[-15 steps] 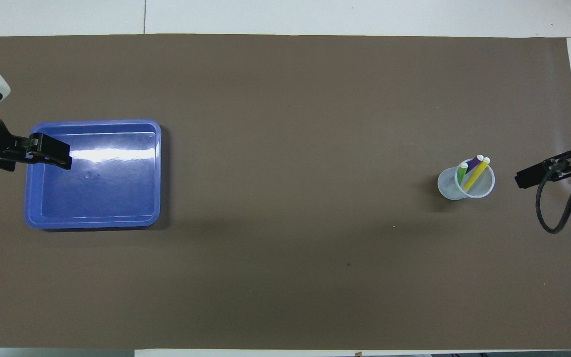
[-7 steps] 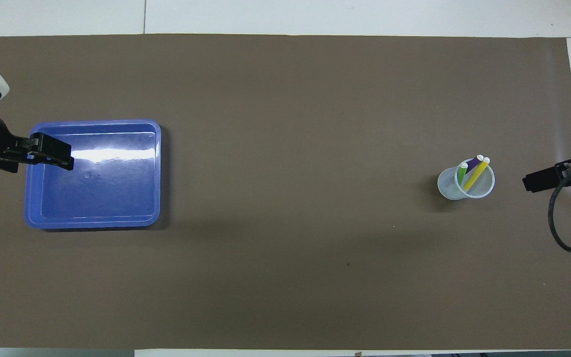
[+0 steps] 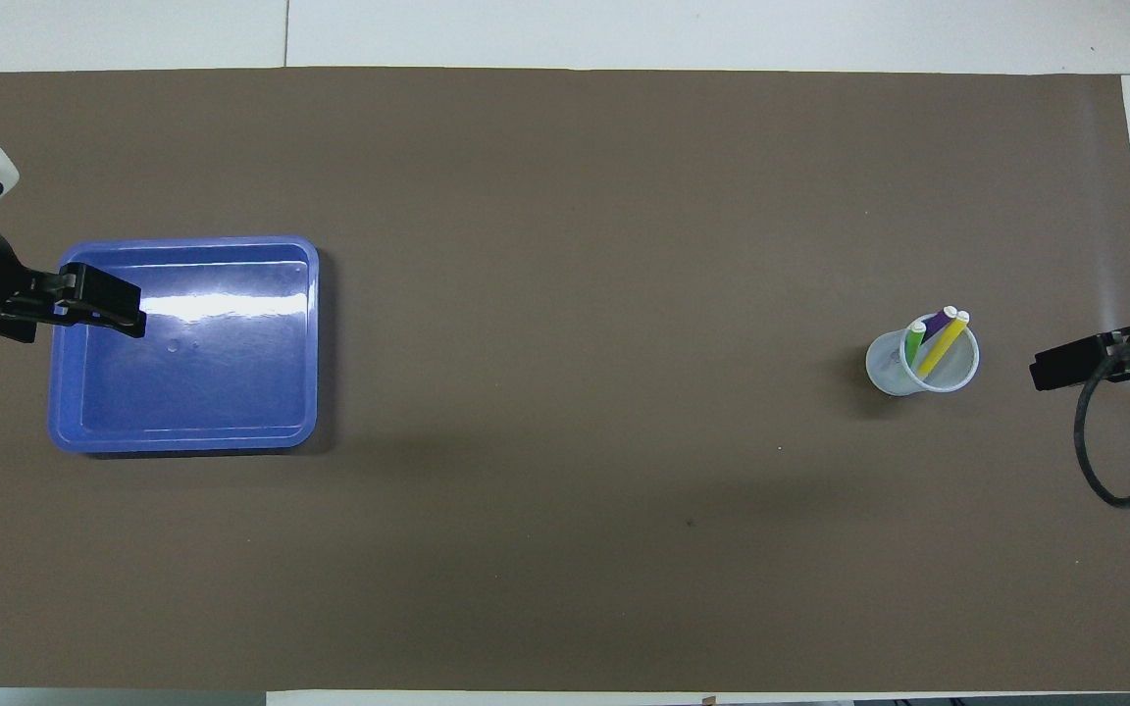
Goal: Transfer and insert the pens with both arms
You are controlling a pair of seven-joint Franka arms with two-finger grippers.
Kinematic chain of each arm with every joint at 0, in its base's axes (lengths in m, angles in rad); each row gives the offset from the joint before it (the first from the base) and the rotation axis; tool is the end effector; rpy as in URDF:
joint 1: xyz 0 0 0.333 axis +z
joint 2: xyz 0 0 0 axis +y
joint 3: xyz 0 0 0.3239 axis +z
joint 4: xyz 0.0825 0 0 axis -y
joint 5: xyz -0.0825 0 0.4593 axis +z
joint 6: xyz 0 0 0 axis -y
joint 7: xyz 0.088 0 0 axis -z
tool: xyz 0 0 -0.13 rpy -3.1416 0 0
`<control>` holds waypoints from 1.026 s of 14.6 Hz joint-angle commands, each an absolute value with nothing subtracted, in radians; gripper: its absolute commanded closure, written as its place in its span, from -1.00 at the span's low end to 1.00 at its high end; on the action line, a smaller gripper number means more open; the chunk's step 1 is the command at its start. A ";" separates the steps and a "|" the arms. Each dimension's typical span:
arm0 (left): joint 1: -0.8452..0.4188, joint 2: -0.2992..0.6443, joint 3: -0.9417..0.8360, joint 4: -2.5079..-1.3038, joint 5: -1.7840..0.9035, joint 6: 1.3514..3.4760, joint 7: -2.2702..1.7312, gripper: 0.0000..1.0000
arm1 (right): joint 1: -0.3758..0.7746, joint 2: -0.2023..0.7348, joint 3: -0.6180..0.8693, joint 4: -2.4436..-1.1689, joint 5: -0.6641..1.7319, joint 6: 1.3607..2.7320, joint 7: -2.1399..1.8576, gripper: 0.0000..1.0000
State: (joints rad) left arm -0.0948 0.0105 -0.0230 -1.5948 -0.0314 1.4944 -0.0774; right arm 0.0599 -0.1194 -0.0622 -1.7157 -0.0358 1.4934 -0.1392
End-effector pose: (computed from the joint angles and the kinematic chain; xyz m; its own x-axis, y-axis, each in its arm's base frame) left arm 0.6160 -0.0772 0.5838 0.9927 -0.0421 -0.1127 -0.0397 -0.9989 0.0230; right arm 0.5788 -0.0079 0.5967 0.9852 0.1349 -0.1059 0.1371 -0.9905 0.0138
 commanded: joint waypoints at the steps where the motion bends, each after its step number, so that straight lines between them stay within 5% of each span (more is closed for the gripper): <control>1: -0.084 0.012 -0.026 -1.586 -0.038 1.474 -0.086 -1.00 | 0.057 -0.133 -0.032 -1.732 -0.015 1.491 -0.114 -1.00; 15: -0.084 0.011 -0.025 -1.589 -0.038 1.480 -0.086 -1.00 | 0.052 -0.127 -0.029 -1.720 0.049 1.508 -0.123 -1.00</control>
